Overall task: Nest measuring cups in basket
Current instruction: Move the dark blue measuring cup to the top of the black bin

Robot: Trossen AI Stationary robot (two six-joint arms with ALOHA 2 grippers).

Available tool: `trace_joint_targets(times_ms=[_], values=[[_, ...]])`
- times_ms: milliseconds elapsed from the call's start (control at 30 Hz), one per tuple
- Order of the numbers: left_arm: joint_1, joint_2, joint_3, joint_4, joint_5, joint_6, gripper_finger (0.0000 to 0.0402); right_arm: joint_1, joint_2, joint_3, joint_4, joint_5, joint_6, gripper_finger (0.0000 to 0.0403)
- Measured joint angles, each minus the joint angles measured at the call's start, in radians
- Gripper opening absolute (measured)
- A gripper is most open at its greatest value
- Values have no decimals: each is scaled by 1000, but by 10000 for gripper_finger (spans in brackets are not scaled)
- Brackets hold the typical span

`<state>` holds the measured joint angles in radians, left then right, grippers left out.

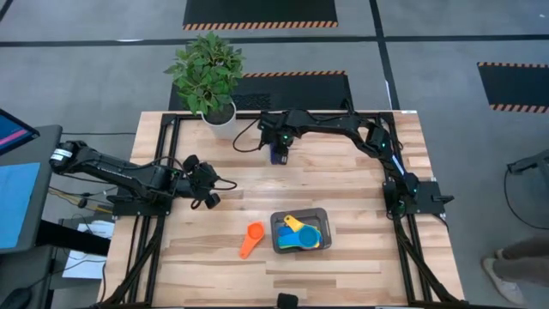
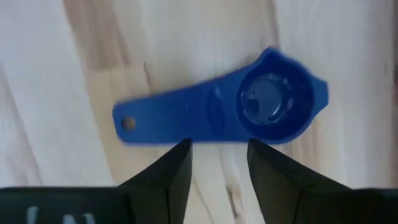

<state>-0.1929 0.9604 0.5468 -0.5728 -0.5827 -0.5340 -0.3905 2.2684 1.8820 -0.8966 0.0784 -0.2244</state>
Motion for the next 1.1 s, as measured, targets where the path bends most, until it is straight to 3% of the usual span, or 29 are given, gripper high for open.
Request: trace_joint_targets(times_ms=[300, 667, 1100], values=[[0, 0, 0, 5, 0, -10, 0, -27, 0, 0, -10, 0, -125, 167], [0, 0, 0, 5, 0, -12, 0, -34, 10, 0, -6, 8, -384, 194], [0, 0, 0, 7, -2, -28, 0, -44, 10, 0, 44, 35, -527, 192]])
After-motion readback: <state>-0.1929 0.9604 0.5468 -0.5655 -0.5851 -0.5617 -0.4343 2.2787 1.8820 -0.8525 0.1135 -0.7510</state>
